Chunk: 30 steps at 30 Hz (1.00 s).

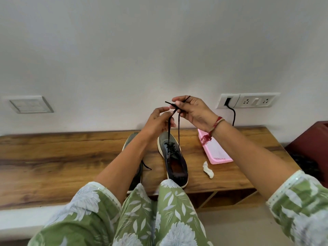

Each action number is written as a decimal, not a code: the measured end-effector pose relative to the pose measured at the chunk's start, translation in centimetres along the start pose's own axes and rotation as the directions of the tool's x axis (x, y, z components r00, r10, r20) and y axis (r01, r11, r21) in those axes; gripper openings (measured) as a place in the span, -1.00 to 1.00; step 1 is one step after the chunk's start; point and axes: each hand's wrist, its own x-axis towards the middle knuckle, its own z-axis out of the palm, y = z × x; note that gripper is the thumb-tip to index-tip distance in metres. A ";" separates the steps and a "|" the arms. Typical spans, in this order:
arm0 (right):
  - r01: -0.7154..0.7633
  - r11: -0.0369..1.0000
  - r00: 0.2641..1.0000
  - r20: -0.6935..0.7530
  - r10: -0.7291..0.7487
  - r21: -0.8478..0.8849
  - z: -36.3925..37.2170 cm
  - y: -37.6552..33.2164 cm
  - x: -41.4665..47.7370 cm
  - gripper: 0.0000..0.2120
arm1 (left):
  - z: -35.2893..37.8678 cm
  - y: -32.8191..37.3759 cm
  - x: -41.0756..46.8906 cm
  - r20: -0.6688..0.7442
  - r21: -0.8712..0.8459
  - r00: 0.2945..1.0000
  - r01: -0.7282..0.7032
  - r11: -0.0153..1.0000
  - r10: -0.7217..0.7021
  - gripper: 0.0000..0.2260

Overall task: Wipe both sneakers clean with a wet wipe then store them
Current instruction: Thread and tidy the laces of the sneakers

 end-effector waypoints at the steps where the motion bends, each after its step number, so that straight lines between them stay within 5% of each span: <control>1: -0.019 1.000 1.000 0.014 0.019 0.019 -0.3 -0.2 0.0 -0.90 | -0.2 0.1 0.1 0.002 -0.138 0.999 0.041 0.990 -0.041 -0.85; 3: -0.023 1.000 0.994 0.111 0.025 -0.015 -0.9 -0.4 0.0 -0.91 | -0.5 0.4 0.4 0.010 -0.304 0.995 0.096 0.948 -0.097 -0.88; 5: 0.092 0.958 0.967 0.254 -0.021 -0.273 -1.3 -0.9 -0.1 -0.91 | -0.9 0.6 0.9 0.005 -0.242 0.993 0.115 0.964 -0.117 -0.87; 6: 0.199 0.857 0.947 0.320 -0.043 -0.475 -1.5 -1.3 0.0 -0.90 | -0.9 0.7 1.0 0.003 -0.164 0.994 0.111 0.980 -0.112 -0.85; 8: 0.422 0.448 0.904 0.405 -0.139 -0.788 -1.5 -1.7 0.4 -0.90 | -1.0 1.0 0.8 0.005 -0.056 0.995 0.101 0.993 -0.101 -0.80; 10: 0.559 0.029 0.784 0.517 -0.344 -0.829 -1.2 -1.4 0.6 -0.87 | -1.0 1.2 0.7 0.019 -0.043 0.995 0.096 0.994 -0.095 -0.74; 11: 0.588 -0.097 0.708 0.569 -0.419 -0.803 -1.0 -1.0 0.5 -0.86 | -1.1 1.2 0.6 0.038 -0.033 0.995 0.098 0.995 -0.097 -0.71; 13: 0.612 -0.176 0.622 0.607 -0.495 -0.771 -0.7 0.2 0.0 -0.86 | -1.2 1.1 0.4 0.097 -0.005 0.988 0.122 0.993 -0.120 -0.67; 18: 0.553 0.149 0.703 0.362 -0.613 -0.820 -0.4 2.1 -0.5 -0.82 | -1.4 0.0 0.7 0.172 -0.014 0.981 0.088 0.996 -0.084 -0.75; 21: 0.477 0.442 0.816 0.195 -0.545 -0.759 -0.2 2.1 -0.3 -0.83 | -1.5 0.0 0.9 0.089 0.064 0.996 -0.036 0.997 0.030 -0.83; 24: 0.379 0.769 0.916 0.089 -0.391 -0.515 0.0 2.1 -0.2 -0.77 | -2.0 0.3 1.3 -0.018 0.285 0.984 -0.162 0.945 0.175 -0.89; 30: 0.227 0.942 0.954 -0.139 -0.266 -0.246 0.1 2.6 -0.1 -0.82 | -2.3 1.0 1.6 -0.138 0.619 0.929 -0.191 0.762 0.344 -0.94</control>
